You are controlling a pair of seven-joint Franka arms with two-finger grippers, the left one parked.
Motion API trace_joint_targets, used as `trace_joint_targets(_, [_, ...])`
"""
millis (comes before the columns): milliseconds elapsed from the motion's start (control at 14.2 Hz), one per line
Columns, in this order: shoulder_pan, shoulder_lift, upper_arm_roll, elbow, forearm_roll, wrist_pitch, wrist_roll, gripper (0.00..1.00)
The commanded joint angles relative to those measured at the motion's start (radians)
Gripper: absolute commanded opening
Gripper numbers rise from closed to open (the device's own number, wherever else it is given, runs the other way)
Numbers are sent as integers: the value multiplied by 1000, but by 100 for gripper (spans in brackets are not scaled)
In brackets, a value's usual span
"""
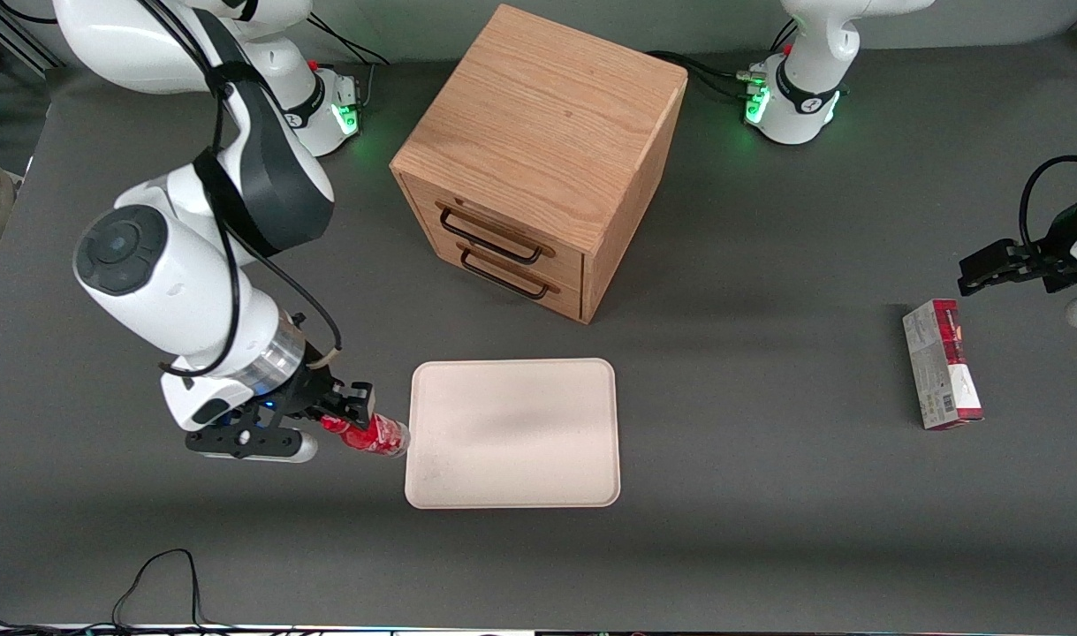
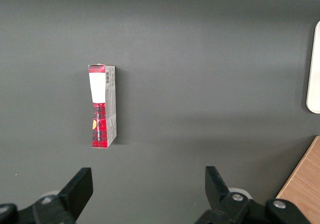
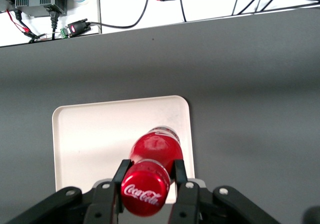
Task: Place coke bottle on tray
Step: 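Lift the bottle and carry it over the tray's edge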
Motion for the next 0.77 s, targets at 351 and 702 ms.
trace_joint_targets(351, [14, 153, 2, -8, -68, 220, 5, 0])
trace_joint_targets(702, [16, 195, 1, -31, -73, 291, 0, 0])
